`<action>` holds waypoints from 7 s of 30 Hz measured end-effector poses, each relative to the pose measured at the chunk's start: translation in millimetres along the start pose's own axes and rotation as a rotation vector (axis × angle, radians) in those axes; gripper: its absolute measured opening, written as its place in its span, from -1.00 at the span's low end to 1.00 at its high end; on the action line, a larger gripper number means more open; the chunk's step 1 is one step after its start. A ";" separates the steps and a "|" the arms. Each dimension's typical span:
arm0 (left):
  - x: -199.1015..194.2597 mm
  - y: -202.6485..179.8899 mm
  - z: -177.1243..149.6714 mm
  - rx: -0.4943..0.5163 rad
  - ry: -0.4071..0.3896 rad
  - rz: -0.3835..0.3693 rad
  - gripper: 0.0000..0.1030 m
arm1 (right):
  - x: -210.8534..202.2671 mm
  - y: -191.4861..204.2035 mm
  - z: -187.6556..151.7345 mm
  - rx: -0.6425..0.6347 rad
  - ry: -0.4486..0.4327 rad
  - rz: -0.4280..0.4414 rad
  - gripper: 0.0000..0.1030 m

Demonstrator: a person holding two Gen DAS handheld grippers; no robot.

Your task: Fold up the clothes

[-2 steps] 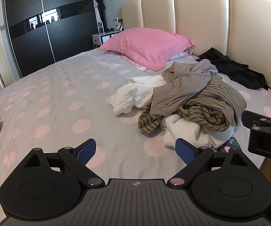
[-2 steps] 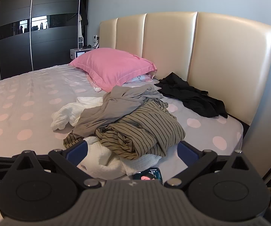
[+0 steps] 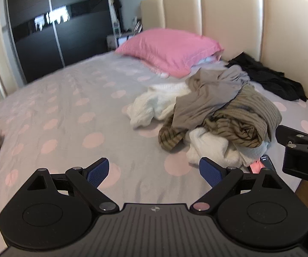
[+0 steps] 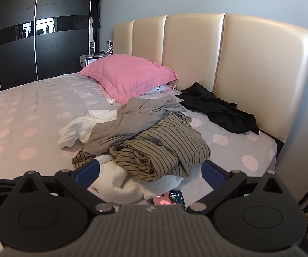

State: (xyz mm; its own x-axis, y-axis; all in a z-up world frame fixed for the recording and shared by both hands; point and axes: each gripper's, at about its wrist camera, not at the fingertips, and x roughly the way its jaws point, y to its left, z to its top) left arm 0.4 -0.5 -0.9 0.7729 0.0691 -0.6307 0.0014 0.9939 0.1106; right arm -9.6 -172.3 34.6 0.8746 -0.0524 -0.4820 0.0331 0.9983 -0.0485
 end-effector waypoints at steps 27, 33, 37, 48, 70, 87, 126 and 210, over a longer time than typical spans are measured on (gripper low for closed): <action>0.8 5.5 -0.8 -0.055 0.028 0.008 0.58 | -0.6 3.6 -1.5 -0.009 0.002 0.007 0.98; 2.1 4.2 -1.1 -0.043 0.028 0.012 0.58 | -0.5 3.1 -0.9 -0.014 0.000 0.009 0.98; 1.8 3.5 -1.7 -0.042 0.027 0.013 0.58 | -0.7 3.5 -1.4 -0.014 -0.001 0.009 0.98; 1.1 3.1 -3.8 -0.042 0.027 0.018 0.58 | -1.5 2.2 -1.2 -0.014 -0.001 0.011 0.98; 2.6 5.7 -2.6 -0.036 0.037 0.030 0.58 | 2.3 3.7 0.5 -0.025 0.020 0.016 0.98; 35.4 33.7 29.6 -0.023 0.053 0.057 0.58 | 65.6 -4.6 64.2 -0.047 0.051 0.164 0.98; 75.2 141.3 1.1 -0.060 0.198 0.195 0.58 | 170.2 83.3 97.2 -0.246 0.235 0.416 -0.75; -41.2 314.0 -132.8 -0.320 0.348 0.304 -0.92 | 83.6 164.0 -42.2 -0.426 0.278 0.356 -0.98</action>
State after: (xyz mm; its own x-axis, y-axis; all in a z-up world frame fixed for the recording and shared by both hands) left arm -115.3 320.2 -42.2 0.4536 0.3275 -0.8289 -0.4237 0.8974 0.1227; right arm 48.6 -14.1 -50.6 0.6359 0.2199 -0.7398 -0.4840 0.8603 -0.1603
